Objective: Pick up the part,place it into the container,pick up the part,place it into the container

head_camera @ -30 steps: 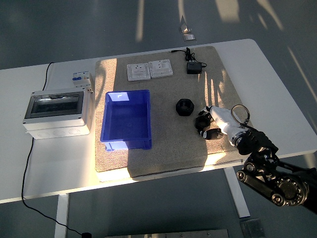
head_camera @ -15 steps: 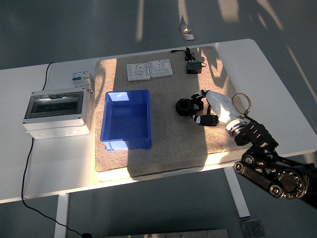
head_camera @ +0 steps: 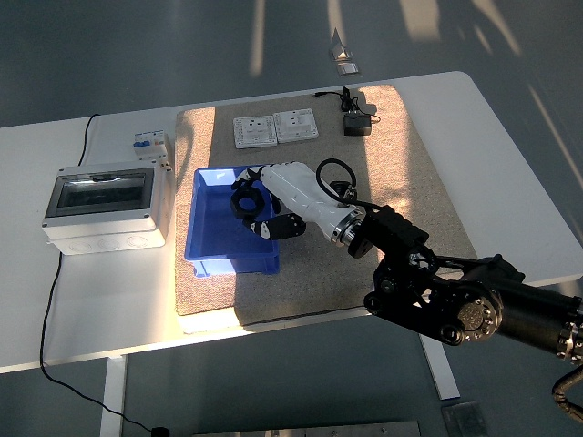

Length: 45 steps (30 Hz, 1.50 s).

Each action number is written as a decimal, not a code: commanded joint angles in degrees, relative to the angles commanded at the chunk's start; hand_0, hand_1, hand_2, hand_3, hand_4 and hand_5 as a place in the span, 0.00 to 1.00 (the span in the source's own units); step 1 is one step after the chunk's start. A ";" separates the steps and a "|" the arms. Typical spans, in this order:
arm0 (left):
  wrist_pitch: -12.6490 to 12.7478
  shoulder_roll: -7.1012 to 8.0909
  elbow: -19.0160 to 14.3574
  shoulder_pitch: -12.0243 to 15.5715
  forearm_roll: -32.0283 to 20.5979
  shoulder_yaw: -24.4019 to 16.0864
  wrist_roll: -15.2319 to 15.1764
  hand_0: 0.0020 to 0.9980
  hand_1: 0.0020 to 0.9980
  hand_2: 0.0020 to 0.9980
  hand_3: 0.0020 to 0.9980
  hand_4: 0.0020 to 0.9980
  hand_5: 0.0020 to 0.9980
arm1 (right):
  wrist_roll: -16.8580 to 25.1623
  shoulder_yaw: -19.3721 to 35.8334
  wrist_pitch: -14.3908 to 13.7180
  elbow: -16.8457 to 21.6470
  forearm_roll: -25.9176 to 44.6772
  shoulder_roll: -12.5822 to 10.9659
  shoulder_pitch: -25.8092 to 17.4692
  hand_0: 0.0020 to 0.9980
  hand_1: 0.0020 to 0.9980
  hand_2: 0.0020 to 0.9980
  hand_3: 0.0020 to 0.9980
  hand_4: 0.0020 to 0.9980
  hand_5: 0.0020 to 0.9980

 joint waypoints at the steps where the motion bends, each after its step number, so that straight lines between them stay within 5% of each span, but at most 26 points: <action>1: 0.02 0.01 0.00 -0.03 0.00 0.00 -0.01 0.71 0.70 0.73 0.79 0.82 0.81 | -0.41 -0.35 0.91 -0.60 -0.35 0.36 0.17 0.64 0.39 0.53 0.60 0.34 0.00; 3: 0.04 0.05 0.00 -0.08 0.00 0.00 -0.03 0.71 0.70 0.73 0.79 0.82 0.81 | -1.38 -0.87 2.75 -1.41 -1.02 0.78 0.29 0.64 0.39 0.53 0.60 0.34 0.00; 4: 0.05 0.07 0.00 -0.09 0.02 -0.01 -0.03 0.71 0.70 0.73 0.79 0.82 0.81 | -1.79 -1.07 3.60 -1.69 -1.29 0.90 0.28 0.71 0.65 0.66 0.65 0.35 0.00; 9: 0.06 0.15 0.00 -0.12 0.34 -0.09 -0.01 0.71 0.70 0.73 0.79 0.82 0.81 | -2.14 -1.24 6.13 -2.34 -2.61 1.23 0.05 0.71 0.65 0.66 0.65 0.35 0.00; 10: 0.05 0.16 0.00 -0.12 0.43 -0.12 0.00 0.71 0.70 0.73 0.79 0.82 0.82 | -2.18 -1.16 6.21 -2.36 -2.86 1.25 0.03 0.96 0.91 0.86 0.75 0.61 0.00; 24: 0.01 0.33 0.00 -0.28 1.21 -0.21 -0.12 0.71 0.70 0.73 0.78 0.82 0.82 | -3.13 -0.13 5.71 -2.78 -3.47 0.89 -0.58 1.00 0.97 0.91 0.82 0.66 0.01; 30: 0.03 0.32 0.00 -0.22 1.39 -0.20 -0.25 0.71 0.70 0.73 0.78 0.82 0.82 | -2.42 3.76 -0.86 -4.87 0.36 0.29 -2.35 1.00 0.98 0.92 0.83 0.67 0.01; 36: 0.16 0.31 0.00 -0.18 0.98 -0.05 -0.52 0.71 0.70 0.73 0.78 0.82 0.82 | -3.65 7.39 -7.08 -11.47 5.61 0.23 -2.83 1.00 0.92 0.91 0.82 0.68 0.03; 45: 0.33 0.15 0.00 -0.30 0.87 -0.11 -0.98 0.71 0.70 0.72 0.78 0.82 0.82 | -4.03 2.73 -4.73 -21.14 11.06 2.89 -2.77 0.97 0.90 0.91 0.83 0.73 0.06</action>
